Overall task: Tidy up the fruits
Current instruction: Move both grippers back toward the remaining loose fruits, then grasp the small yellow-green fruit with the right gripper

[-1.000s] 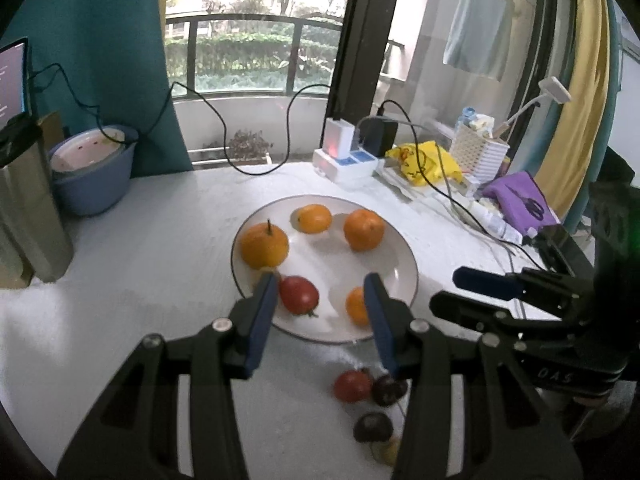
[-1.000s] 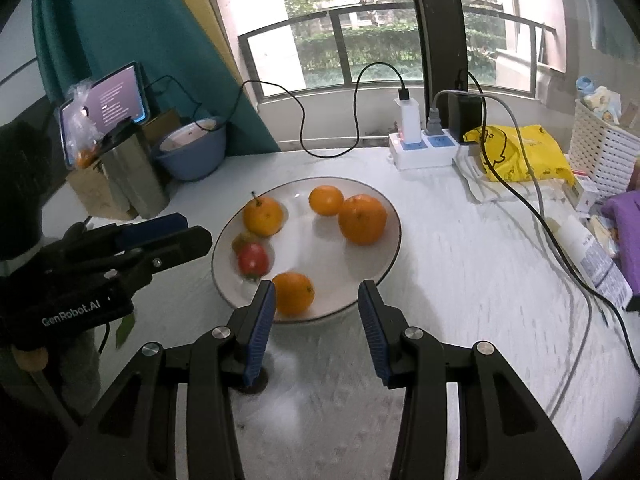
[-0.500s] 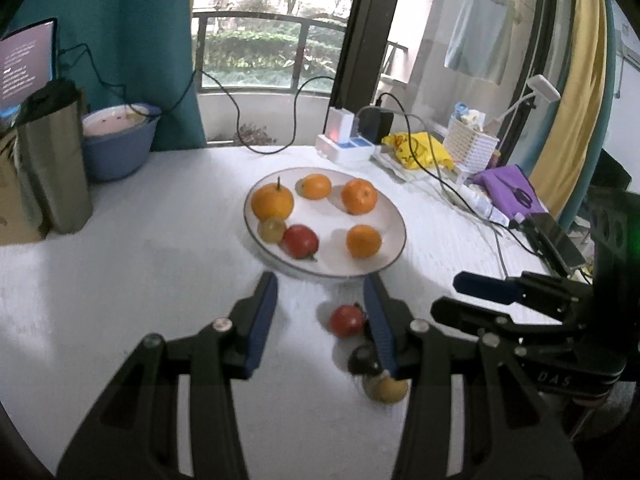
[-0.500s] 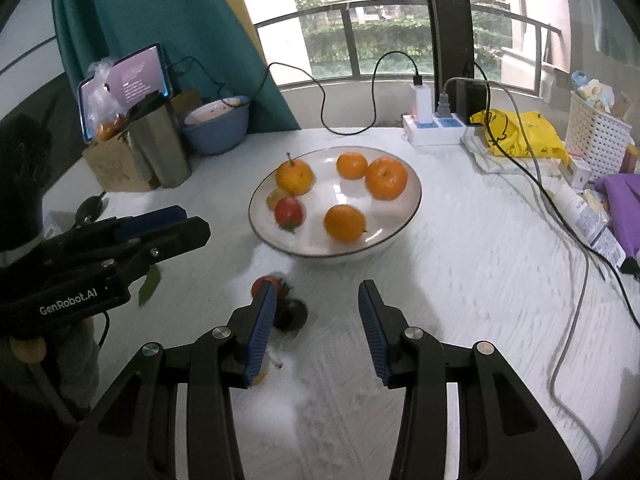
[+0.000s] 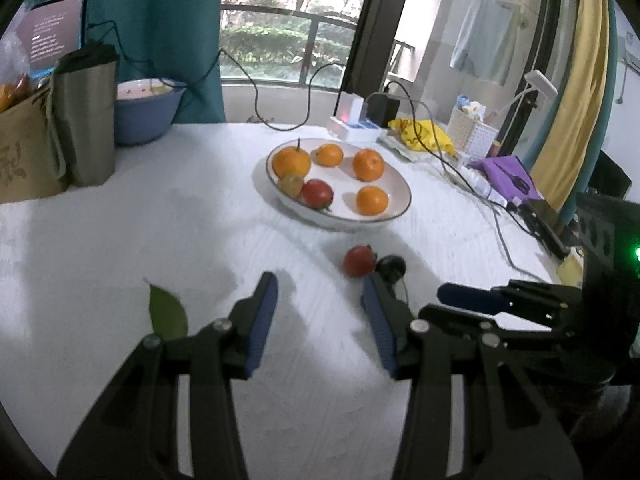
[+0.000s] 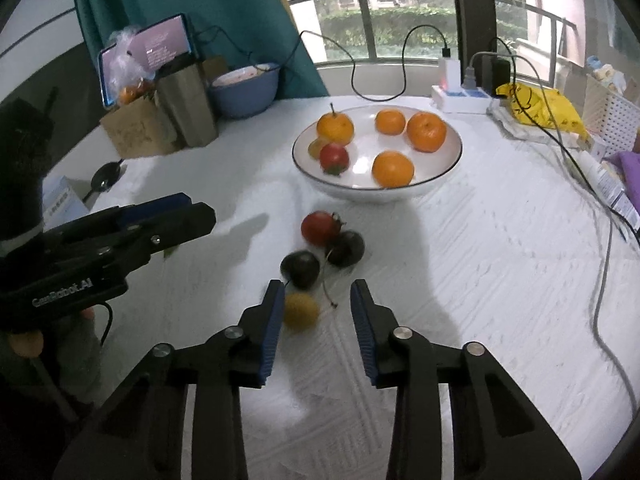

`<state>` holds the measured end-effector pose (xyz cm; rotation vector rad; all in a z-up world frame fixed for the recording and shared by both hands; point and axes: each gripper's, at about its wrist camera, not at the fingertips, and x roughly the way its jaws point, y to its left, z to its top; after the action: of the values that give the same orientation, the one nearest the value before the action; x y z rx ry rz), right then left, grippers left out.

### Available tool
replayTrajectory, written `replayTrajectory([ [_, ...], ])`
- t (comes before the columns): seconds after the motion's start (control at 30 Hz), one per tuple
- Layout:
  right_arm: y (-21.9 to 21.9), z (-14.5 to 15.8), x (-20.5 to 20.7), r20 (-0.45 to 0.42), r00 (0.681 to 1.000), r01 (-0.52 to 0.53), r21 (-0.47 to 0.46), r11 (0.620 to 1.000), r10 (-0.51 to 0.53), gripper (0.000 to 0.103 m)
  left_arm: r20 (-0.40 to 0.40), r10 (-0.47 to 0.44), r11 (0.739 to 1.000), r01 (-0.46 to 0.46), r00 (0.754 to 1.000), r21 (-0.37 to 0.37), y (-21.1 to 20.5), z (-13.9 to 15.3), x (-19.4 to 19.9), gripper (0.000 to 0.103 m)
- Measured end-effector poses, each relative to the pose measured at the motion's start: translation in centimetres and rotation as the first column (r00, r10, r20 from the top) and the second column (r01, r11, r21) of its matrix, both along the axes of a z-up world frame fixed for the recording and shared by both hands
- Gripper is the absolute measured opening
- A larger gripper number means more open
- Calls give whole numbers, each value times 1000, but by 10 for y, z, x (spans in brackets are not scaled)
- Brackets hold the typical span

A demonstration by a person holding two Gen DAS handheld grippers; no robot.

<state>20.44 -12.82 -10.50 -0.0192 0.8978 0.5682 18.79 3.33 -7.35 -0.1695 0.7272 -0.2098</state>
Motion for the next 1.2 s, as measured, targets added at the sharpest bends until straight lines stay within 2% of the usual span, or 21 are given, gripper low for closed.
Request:
replayTrajectory([
  [0.43, 11, -22, 3, -74, 997, -31, 18, 999, 33, 31, -34, 6, 1000, -6, 999, 4, 5, -13, -11, 46],
  [0.47, 11, -22, 3, -73, 997, -34, 19, 999, 35, 27, -38, 6, 1000, -6, 999, 5, 5, -14, -11, 46],
  [0.6, 8, -19, 1, -64, 997, -43, 25, 999, 44, 27, -44, 5, 1000, -5, 999, 11, 3, -15, -9, 46],
  [0.9, -17, -8, -5, -38, 999, -11, 50, 999, 13, 27, -63, -46, 998, 48, 997, 32, -25, -15, 2, 46],
  [1.2, -51, -11, 4, -45, 998, 49, 85, 995, -46, 27, -95, -88, 993, 95, 992, 70, -56, -21, 25, 46],
])
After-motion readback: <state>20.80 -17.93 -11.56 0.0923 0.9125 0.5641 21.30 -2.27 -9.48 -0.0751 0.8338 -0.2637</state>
